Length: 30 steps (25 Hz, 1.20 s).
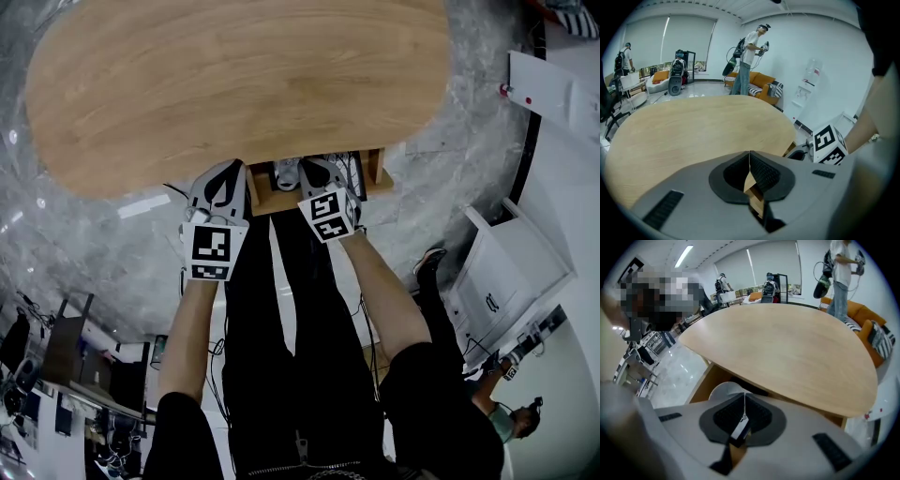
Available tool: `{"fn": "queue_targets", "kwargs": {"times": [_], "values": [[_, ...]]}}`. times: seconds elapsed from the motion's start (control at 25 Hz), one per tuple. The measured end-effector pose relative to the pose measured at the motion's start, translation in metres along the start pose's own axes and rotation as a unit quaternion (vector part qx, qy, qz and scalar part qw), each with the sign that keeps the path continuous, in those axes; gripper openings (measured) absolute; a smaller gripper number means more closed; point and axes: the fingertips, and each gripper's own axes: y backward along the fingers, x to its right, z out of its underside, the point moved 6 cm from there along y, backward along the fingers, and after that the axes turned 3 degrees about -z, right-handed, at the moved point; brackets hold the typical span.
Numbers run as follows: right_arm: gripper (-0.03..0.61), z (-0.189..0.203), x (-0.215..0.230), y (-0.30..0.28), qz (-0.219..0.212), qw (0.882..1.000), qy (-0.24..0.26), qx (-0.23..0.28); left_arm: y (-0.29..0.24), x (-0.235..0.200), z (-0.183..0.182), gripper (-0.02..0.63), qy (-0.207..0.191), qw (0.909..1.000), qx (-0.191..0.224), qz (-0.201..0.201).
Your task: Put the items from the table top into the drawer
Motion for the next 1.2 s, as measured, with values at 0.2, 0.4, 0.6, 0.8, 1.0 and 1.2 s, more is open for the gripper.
{"fn": "queue_targets", "kwargs": {"times": [0.2,0.4,0.6,0.8,1.0,1.2], "values": [[0.020,-0.002,0.003,-0.004,-0.008,1.000,-0.005,-0.005,0.003,-0.002,0.002,0.014,0.006,1.0000,-0.001,-0.003],[0.026,-0.005,0.009,0.006,-0.010,1.000,-0.018,0.001,0.003,0.001,-0.005,0.014,0.012,0.9999,0.007,-0.009],[0.049,-0.001,0.009,0.023,-0.020,0.999,-0.041,-0.009,0.012,0.006,-0.022,0.014,0.006,0.9997,0.021,-0.015],[0.011,-0.004,0.003,0.066,-0.052,0.995,-0.083,-0.004,0.036,0.019,-0.051,0.014,-0.002,0.9989,0.042,-0.022],[0.009,-0.037,-0.008,0.129,-0.032,0.993,-0.110,0.017,0.091,0.040,-0.081,0.014,0.030,0.9967,0.063,-0.042],[0.009,-0.087,-0.027,0.210,-0.012,0.984,-0.144,0.106,0.156,0.066,-0.115,0.014,0.041,0.9934,0.090,-0.058]]}}
